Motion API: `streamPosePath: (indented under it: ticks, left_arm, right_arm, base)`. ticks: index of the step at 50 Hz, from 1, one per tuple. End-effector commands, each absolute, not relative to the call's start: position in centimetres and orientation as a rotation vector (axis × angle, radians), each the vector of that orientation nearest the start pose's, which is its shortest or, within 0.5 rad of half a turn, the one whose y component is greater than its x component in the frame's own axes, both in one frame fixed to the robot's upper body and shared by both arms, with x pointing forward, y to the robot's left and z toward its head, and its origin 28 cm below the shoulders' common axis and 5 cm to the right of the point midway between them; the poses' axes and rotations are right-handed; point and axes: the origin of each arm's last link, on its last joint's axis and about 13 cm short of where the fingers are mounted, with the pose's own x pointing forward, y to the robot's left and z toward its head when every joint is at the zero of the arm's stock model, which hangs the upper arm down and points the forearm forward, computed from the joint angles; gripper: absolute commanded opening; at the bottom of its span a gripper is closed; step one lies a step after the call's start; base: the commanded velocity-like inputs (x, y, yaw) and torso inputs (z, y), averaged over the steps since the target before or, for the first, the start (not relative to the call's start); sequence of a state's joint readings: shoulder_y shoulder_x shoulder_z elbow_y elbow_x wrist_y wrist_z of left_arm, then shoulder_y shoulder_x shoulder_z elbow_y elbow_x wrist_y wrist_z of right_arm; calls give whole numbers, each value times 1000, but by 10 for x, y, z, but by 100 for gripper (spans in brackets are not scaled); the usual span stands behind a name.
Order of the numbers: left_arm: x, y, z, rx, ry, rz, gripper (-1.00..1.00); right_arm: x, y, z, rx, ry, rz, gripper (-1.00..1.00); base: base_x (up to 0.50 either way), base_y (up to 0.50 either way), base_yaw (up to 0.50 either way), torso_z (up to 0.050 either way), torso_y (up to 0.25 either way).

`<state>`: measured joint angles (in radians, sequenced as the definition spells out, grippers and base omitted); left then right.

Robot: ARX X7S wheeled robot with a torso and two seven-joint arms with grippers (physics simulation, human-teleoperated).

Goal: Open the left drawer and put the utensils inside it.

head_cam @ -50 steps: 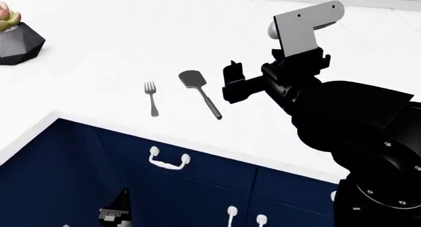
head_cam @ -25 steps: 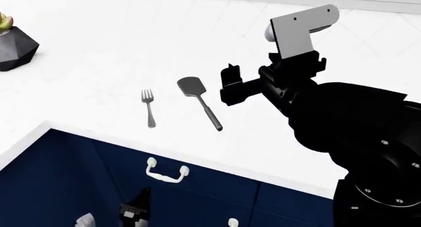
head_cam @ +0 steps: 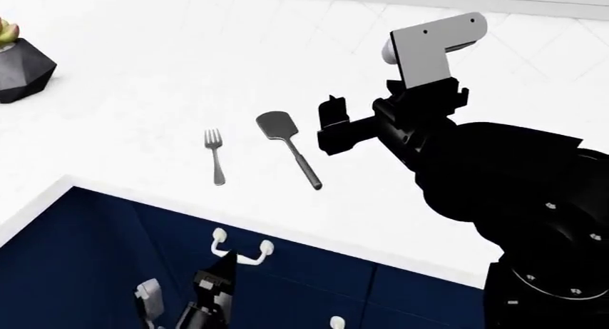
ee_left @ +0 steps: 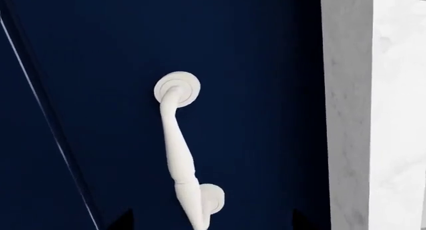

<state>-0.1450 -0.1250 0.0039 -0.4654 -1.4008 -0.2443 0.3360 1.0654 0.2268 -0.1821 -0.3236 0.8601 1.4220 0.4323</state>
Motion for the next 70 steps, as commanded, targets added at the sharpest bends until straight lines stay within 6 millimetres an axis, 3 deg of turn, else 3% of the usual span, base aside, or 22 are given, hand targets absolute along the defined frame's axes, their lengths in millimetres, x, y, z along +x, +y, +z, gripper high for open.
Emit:
streamPosePath:
  ticks: [1, 14, 33, 48, 58, 70]
  left_arm:
    - [239, 207, -35, -1353, 221, -189, 100]
    - [256, 209, -38, -1353, 207, -153, 100]
    - [258, 208, -30, -1353, 239, -78, 100]
    - [261, 207, -17, -1328, 407, 103, 100]
    - [261, 206, -8, -1322, 383, 75, 100]
    - [272, 196, 12, -1320, 495, 5, 100]
  right_arm:
    - [289, -76, 270, -122, 130, 299, 100]
    - [290, -76, 268, -119, 136, 303, 100]
    - [291, -76, 265, -114, 145, 314, 100]
    - [291, -77, 263, -105, 147, 315, 100]
    - [292, -77, 261, -102, 151, 317, 100]
    - [293, -77, 260, -99, 154, 318, 100]
  base:
    - [0, 0, 0, 0, 0]
    - [0, 0, 0, 0, 0]
    - [0, 0, 0, 0, 0]
    - [0, 0, 0, 0, 0]
    - [0, 0, 0, 0, 0]
    - [0, 0, 0, 0, 0]
